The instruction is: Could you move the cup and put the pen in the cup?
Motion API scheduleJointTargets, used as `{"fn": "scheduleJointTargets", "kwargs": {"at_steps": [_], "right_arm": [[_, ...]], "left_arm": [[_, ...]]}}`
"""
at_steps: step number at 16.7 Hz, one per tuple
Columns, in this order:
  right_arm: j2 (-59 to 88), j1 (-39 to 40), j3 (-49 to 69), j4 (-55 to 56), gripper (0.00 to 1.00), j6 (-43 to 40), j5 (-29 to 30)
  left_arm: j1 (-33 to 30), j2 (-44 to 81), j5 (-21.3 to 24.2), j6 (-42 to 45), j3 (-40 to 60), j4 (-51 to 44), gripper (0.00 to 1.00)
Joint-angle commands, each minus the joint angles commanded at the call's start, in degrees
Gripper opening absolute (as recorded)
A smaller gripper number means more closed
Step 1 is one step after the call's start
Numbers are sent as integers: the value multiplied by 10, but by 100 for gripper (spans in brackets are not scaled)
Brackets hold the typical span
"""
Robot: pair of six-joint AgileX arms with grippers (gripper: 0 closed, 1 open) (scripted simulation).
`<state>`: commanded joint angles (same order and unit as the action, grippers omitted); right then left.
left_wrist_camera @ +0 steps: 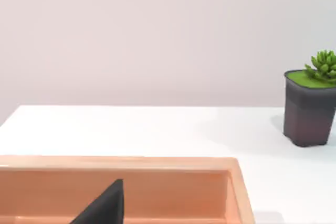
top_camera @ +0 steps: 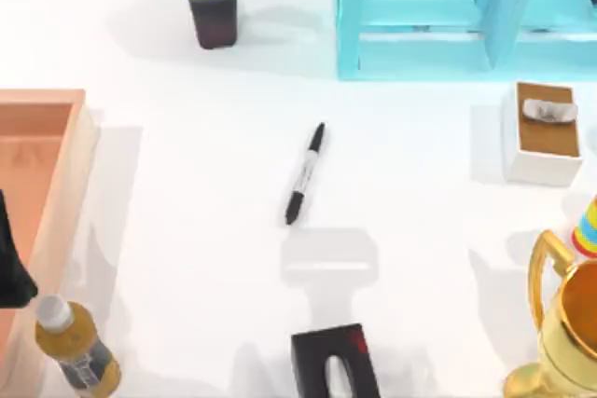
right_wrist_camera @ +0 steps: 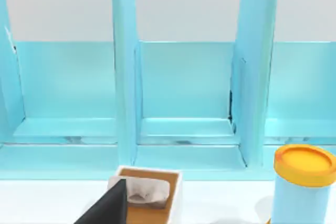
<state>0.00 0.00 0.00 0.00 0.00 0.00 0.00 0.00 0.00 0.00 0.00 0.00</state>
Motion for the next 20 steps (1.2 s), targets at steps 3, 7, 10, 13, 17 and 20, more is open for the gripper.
{"fn": "scheduleJointTargets", "kwargs": {"at_steps": [3,7,10,13,17,20], "right_arm": [[0,0,0,0,100,0,0],[0,0,0,0,100,0,0],[0,0,0,0,100,0,0],[0,0,0,0,100,0,0],[0,0,0,0,100,0,0],[0,0,0,0,100,0,0]], "left_arm": [[1,6,0,1,6,-6,100],[16,90,-2,16,91,-80,100],[32,215,-1,35,208,-178,100],[51,388,-1,56,344,-298,100],[79,640,-1,85,525,-466,100],[98,797,-1,106,647,-576,100]]}}
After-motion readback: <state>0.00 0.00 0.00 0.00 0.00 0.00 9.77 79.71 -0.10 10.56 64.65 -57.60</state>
